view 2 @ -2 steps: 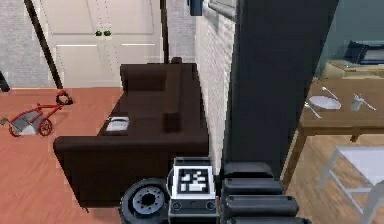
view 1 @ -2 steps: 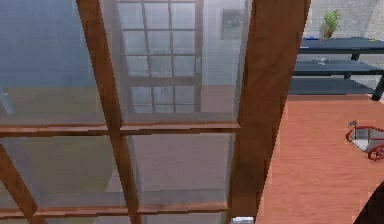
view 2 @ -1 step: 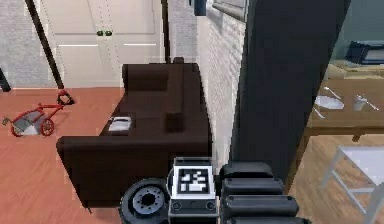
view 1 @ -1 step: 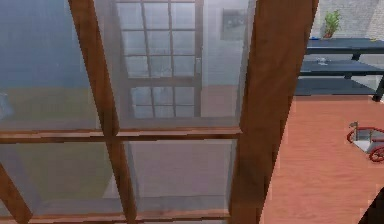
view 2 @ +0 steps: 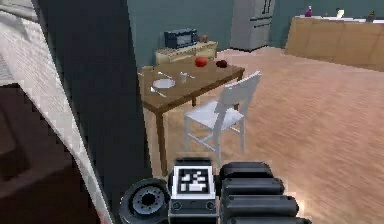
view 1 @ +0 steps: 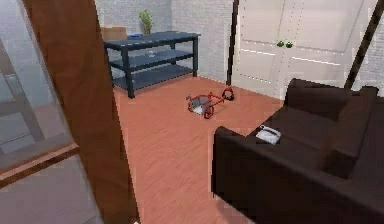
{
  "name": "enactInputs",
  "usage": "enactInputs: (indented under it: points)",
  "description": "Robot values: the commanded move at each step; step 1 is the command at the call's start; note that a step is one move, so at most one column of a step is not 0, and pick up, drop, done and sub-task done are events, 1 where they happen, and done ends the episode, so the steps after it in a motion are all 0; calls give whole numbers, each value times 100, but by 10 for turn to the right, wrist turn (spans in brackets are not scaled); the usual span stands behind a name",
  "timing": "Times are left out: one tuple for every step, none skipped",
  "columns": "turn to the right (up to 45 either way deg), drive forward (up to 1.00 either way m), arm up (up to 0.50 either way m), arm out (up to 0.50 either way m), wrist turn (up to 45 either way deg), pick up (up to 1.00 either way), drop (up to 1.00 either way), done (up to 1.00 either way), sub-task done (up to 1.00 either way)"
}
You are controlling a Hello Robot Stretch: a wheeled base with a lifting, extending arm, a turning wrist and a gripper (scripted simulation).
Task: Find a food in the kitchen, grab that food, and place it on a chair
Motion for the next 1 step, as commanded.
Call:
enactInputs:
  points:
    - [240, 0, 0, 0, 0, 0, 0, 0, 0]
